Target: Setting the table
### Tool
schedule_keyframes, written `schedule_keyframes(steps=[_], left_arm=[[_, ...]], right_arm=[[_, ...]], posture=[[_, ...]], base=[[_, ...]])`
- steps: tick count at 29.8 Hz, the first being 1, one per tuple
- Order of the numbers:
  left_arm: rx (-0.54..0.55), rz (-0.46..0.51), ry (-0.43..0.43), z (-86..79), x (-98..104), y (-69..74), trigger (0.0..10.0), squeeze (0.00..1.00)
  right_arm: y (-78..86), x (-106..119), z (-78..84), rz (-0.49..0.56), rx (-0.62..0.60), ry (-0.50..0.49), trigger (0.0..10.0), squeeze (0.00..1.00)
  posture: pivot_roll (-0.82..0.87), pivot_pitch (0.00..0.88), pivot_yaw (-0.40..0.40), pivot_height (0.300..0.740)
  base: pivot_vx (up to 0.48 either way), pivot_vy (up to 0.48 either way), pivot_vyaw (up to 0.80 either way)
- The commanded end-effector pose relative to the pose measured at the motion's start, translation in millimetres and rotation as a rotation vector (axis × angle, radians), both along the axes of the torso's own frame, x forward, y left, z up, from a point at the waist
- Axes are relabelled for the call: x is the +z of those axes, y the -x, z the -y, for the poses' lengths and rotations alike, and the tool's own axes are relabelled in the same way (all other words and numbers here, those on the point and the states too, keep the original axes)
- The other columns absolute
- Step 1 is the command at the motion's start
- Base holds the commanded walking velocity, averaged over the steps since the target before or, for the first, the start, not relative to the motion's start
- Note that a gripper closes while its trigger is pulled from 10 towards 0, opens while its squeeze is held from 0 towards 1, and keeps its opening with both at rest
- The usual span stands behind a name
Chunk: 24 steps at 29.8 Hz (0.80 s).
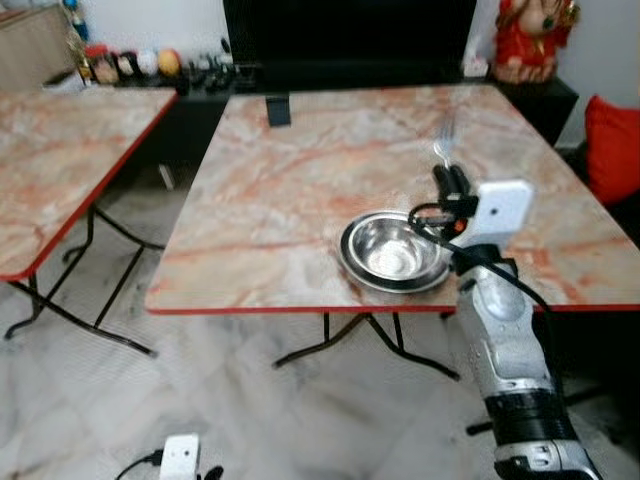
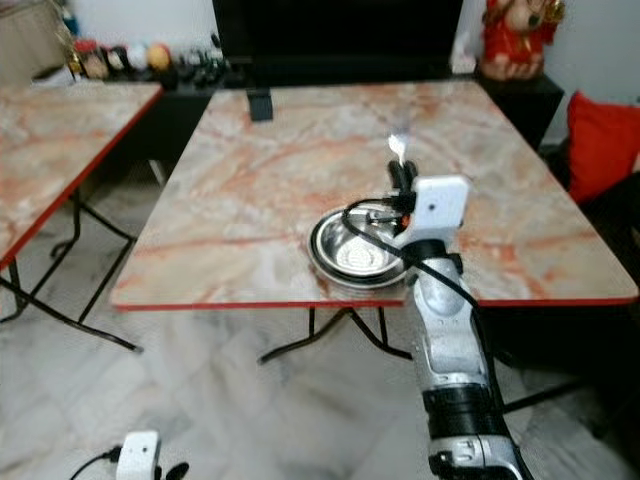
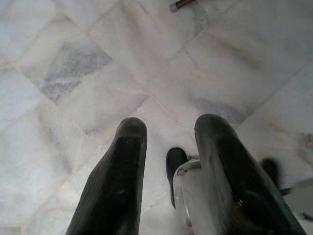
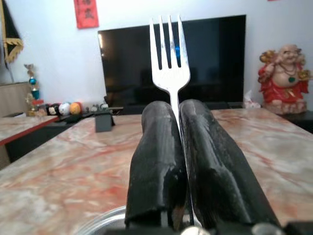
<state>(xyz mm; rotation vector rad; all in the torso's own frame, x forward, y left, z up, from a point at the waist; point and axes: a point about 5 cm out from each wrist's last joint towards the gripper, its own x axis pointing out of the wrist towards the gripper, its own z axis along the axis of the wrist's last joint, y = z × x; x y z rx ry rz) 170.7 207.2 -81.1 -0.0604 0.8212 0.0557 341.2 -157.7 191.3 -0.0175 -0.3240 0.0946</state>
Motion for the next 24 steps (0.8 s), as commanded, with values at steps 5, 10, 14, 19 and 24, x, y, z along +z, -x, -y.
schedule_keyframes(steps=[5,10,14,19,24], left_arm=[[0.015,-0.024,0.022,2.3,-3.0,4.5,10.0,0.0],[0.023,-0.018,0.031,1.7,-2.8,4.5,10.0,0.0],[0.027,-0.016,0.039,1.5,-2.6,4.2,10.0,0.0],[0.03,-0.015,0.039,1.2,-2.3,3.6,10.0,0.0],[0.03,-0.017,0.034,0.8,-2.2,3.3,10.0,0.0]], right_arm=[[0.3,3.7,5.2,0.012,-0.021,-0.006,10.0,0.0],[-0.4,3.9,5.6,0.013,-0.027,-0.017,10.0,0.0],[-0.8,4.1,6.6,0.012,-0.035,-0.024,10.0,0.0],[-1.7,5.1,9.4,0.014,-0.047,-0.037,10.0,0.0],[-2.7,7.4,11.3,0.022,-0.062,-0.039,10.0,0.0]], posture=[[-0.11,0.0,0.067,0.74],[-0.11,0.0,0.068,0.74],[-0.11,0.0,0.068,0.74],[-0.1,0.0,0.067,0.74],[-0.1,0.0,0.067,0.74]], base=[[0.0,0.0,0.0],[0.0,0.0,0.0],[0.0,0.0,0.0],[0.0,0.0,0.0],[0.0,0.0,0.0]])
